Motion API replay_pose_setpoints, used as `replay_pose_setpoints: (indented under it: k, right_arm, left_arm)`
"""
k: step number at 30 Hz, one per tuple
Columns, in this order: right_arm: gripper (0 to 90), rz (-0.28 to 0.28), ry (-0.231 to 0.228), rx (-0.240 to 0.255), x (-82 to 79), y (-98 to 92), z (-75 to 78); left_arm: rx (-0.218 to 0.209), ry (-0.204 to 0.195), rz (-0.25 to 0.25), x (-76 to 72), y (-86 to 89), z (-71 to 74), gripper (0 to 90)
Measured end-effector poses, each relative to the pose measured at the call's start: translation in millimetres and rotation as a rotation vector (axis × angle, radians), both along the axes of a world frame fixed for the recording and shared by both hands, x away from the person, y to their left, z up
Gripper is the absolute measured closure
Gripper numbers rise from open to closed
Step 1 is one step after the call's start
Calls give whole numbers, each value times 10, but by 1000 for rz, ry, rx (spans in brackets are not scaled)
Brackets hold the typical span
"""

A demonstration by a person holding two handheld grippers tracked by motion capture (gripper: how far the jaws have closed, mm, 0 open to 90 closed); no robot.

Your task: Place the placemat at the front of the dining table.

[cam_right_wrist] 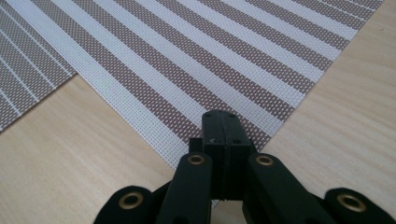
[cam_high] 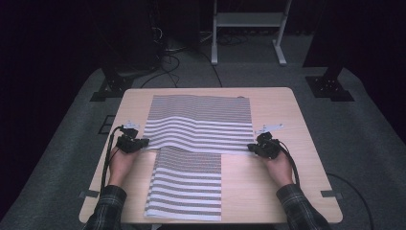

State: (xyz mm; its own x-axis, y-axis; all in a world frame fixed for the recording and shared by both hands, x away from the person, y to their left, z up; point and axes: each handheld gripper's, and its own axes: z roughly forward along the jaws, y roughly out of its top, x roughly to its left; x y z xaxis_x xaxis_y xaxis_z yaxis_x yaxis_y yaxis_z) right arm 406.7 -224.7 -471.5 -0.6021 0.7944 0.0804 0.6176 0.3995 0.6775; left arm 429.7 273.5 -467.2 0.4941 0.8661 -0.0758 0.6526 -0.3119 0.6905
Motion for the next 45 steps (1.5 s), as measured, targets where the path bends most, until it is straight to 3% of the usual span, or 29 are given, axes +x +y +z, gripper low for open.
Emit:
replay_pose_setpoints:
  k: [2,5,10,19,30,35,43,45]
  right_arm:
    - [900,0,17,-3,44,-10,12]
    - [900,-15,6,-33,142,4,25]
    - [900,-49,1,-18,288,-28,15]
    - [900,-89,-11,-49,488,-56,26]
    - [900,-139,-19,-66,694,-131,30]
    - [900,-162,-24,-77,737,-177,30]
    - [899,-155,-33,-94,764,-175,34]
    - [866,-143,-43,-83,745,-191,34]
  left_arm:
    - [-5,-1,6,51,-4,-2,900]
    - [-17,-9,20,131,-19,-13,900]
    - [-27,-11,31,249,-53,-18,900]
    - [7,-16,45,495,-165,-3,900]
    - [0,-4,63,703,-270,2,900]
    - [2,2,68,753,-290,8,900]
    - [-41,-4,85,734,-264,-15,900]
    - [-56,-15,67,716,-283,1,855]
